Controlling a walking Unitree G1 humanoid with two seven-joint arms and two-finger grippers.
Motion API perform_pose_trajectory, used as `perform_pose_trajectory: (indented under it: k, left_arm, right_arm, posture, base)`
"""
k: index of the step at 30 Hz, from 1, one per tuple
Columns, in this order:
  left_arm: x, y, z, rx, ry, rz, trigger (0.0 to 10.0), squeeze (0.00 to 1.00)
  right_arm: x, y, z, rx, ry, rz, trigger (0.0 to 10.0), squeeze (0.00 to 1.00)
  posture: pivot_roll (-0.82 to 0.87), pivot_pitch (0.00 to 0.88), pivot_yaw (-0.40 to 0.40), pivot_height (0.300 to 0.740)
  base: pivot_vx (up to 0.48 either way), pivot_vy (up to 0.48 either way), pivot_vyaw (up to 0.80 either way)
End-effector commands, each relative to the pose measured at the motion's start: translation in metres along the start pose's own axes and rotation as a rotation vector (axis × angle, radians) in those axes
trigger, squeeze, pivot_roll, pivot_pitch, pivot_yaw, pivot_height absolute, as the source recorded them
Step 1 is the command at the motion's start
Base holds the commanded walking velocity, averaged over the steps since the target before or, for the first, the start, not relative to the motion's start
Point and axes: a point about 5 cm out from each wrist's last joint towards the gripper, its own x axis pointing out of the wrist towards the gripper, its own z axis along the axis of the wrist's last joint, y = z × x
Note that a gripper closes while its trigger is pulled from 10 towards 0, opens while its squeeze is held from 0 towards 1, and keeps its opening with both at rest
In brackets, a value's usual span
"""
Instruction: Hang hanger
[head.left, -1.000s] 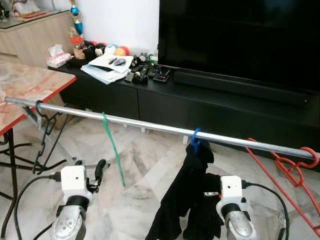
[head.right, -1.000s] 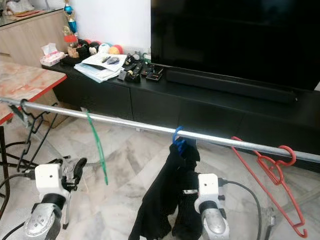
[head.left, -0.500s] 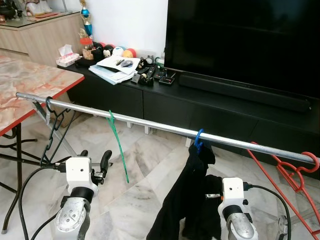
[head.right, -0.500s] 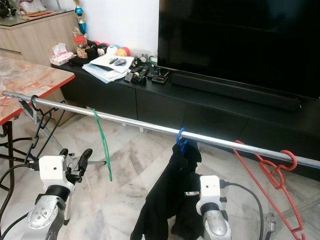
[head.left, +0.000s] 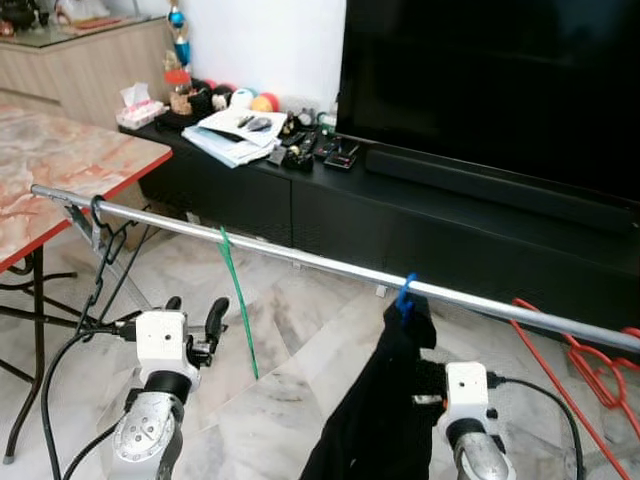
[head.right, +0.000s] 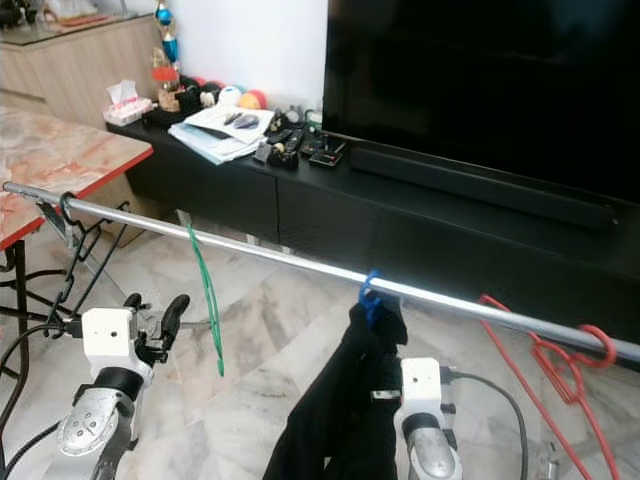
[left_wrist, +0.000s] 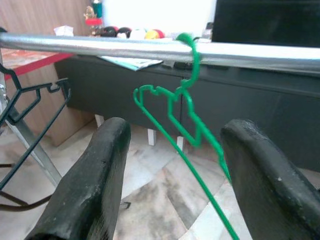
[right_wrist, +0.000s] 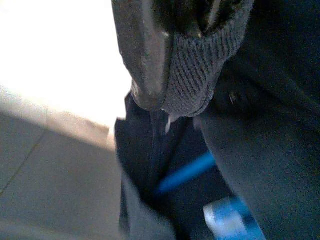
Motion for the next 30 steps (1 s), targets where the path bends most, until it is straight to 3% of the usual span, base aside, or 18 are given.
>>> perform_pose_trajectory:
  k: [1, 18, 24, 30]
  left_arm:
    - [-0.001, -0.001, 0.000, -0.009, 0.009, -0.010, 10.0, 0.00]
    - [-0.004, -0.003, 0.008, 0.007, 0.013, -0.020, 10.0, 0.00]
    - [-0.001, -0.010, 0.012, 0.005, 0.084, -0.102, 10.0, 0.00]
    - [0.011, -0.012, 0.019, 0.061, 0.228, -0.144, 10.0, 0.00]
  right_arm:
    - [-0.002, -0.008, -0.006, 0.018, 0.027, -0.042, 10.0, 0.00]
    - [-0.001, -0.008, -0.004, 0.029, 0.013, -0.044, 10.0, 0.00]
    - [-0.001, -0.007, -0.004, 0.022, 0.012, -0.041, 10.0, 0.00]
    - [-0.001, -0.007, -0.004, 0.017, 0.012, -0.039, 10.0, 0.00]
  posture:
    - [0.02, 0.040, -0.007, 0.740]
    - [0.02, 0.046, -0.003, 0.740]
    - [0.02, 0.046, -0.002, 0.740]
    - [0.02, 0.044, 0.001, 0.740]
  base:
    - [0.307, 0.000, 0.00]
    - [0.049, 0.000, 0.00]
    - [0.000, 0.000, 0.00]
    - [0.000, 0.000, 0.00]
